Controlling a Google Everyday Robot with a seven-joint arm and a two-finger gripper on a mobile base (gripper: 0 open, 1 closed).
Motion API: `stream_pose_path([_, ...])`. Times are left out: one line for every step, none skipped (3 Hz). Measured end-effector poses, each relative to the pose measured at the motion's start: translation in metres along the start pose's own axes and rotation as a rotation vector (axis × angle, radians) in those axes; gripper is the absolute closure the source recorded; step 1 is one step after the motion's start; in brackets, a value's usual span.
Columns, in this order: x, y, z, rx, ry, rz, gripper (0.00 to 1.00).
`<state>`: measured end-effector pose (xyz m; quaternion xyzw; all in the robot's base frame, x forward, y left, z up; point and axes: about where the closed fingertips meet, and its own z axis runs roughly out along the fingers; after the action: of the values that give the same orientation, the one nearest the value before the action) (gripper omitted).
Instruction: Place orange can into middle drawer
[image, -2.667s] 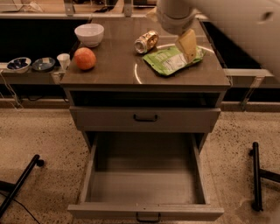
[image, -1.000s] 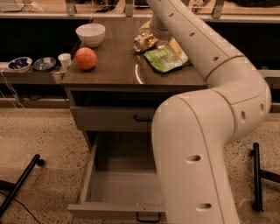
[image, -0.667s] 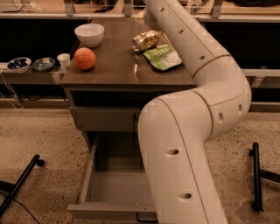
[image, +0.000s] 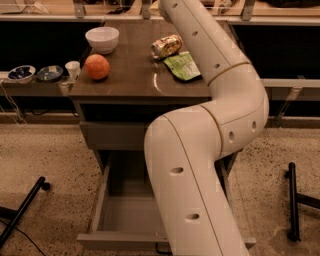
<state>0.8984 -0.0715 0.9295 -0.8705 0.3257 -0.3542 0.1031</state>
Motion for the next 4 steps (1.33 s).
stream_pose_path([-0.017, -0.005, 0.013, -0.001, -0.037, -0.009, 0.0])
stream_pose_path([-0.038, -0.005, 0.032, -0.019, -0.083, -0.026, 0.08])
stream_pose_path([-0.062, -0.001, 0.054, -0.052, -0.124, -0.056, 0.22])
stream_pose_path([-0.067, -0.002, 0.057, -0.062, -0.128, -0.069, 0.31])
